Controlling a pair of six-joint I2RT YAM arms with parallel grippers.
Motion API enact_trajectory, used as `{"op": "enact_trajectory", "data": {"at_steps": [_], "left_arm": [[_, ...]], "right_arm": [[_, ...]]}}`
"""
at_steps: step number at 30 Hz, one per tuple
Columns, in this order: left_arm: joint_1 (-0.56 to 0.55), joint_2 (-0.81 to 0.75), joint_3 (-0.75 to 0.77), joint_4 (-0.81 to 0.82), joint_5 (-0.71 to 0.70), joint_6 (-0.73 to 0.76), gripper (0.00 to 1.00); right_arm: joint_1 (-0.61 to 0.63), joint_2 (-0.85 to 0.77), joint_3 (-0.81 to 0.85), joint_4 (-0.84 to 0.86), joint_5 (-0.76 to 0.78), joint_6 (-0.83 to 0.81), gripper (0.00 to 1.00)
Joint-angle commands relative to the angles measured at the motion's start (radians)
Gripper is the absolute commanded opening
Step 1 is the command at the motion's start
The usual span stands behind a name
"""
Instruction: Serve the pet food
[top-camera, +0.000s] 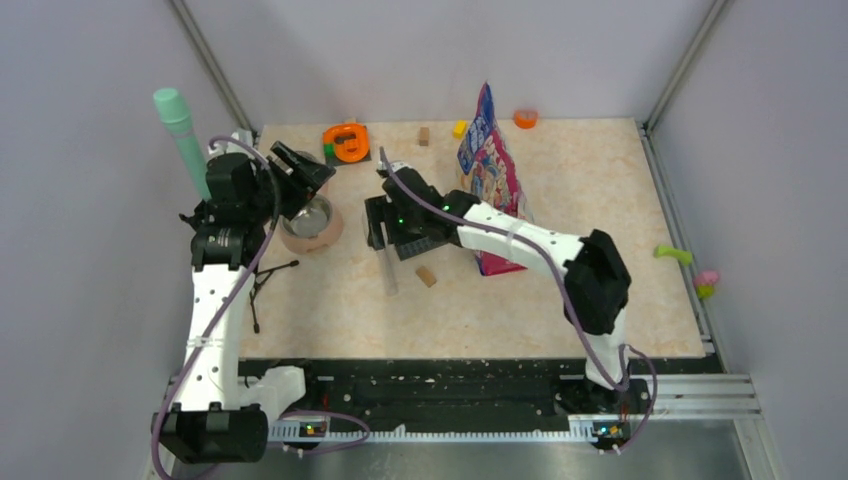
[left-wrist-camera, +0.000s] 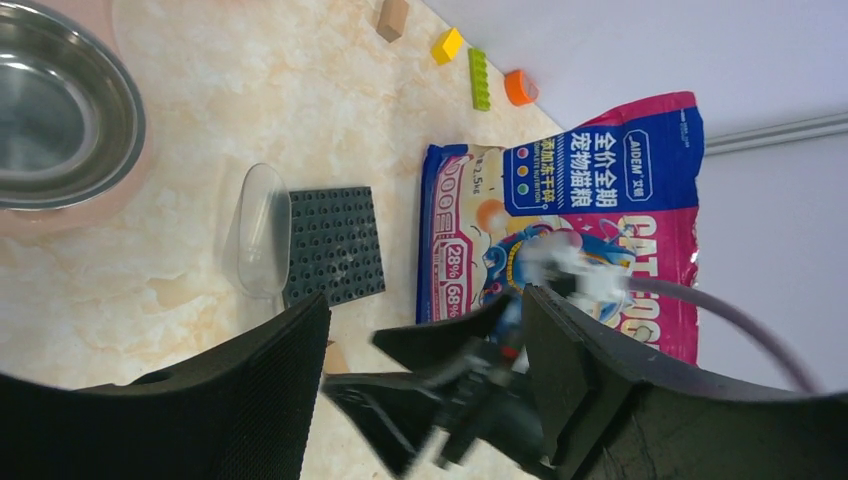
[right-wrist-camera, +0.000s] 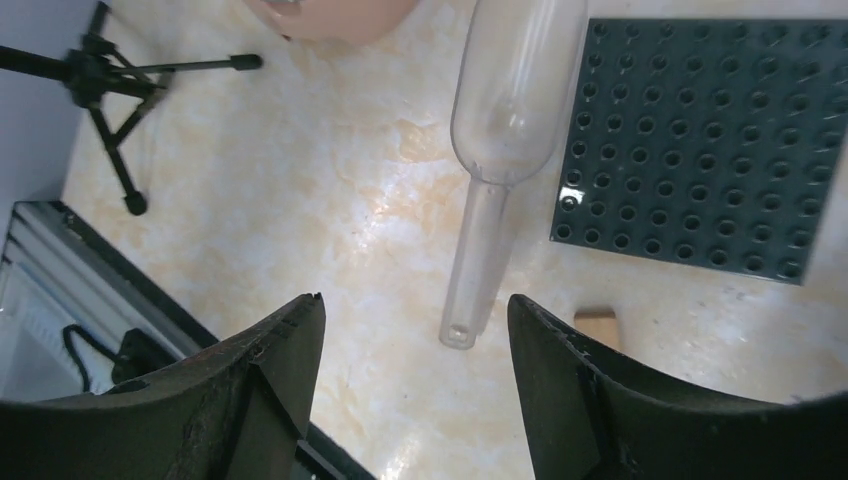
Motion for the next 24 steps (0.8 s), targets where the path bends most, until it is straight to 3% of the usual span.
{"op": "enact_trajectory", "data": {"at_steps": [1, 6, 14, 18, 21, 24], "left_arm": [[-0.056, 0.022, 0.043, -0.070, -0.104, 0.040, 0.74], [-0.217, 0.055, 0.019, -0.135, -0.253, 0.050, 0.75], [-0.433, 0.150, -0.114, -0.126, -0.429, 0.001, 0.75], [-0.465, 0.239, -0.139, -0.145, -0.433, -0.025, 0.77], [-0.481, 0.277, -0.191, -0.090, -0.422, -0.051, 0.86], [-0.485, 0.315, -0.250, -0.026, -0.432, -0.076, 0.87]], "right_arm": [[-0.009, -0.212, -0.033, -0.006, 0.093, -0.096, 0.69], [-0.068, -0.389, -0.045, -0.050, 0.198, -0.189, 0.71], [-0.177, -0.518, 0.032, -0.071, 0.303, -0.272, 0.74], [-0.201, -0.577, 0.026, -0.021, 0.367, -0.284, 0.74], [-0.210, -0.631, -0.016, 0.054, 0.379, -0.305, 0.75], [-0.219, -0.631, -0.015, 0.050, 0.398, -0.316, 0.76]]}}
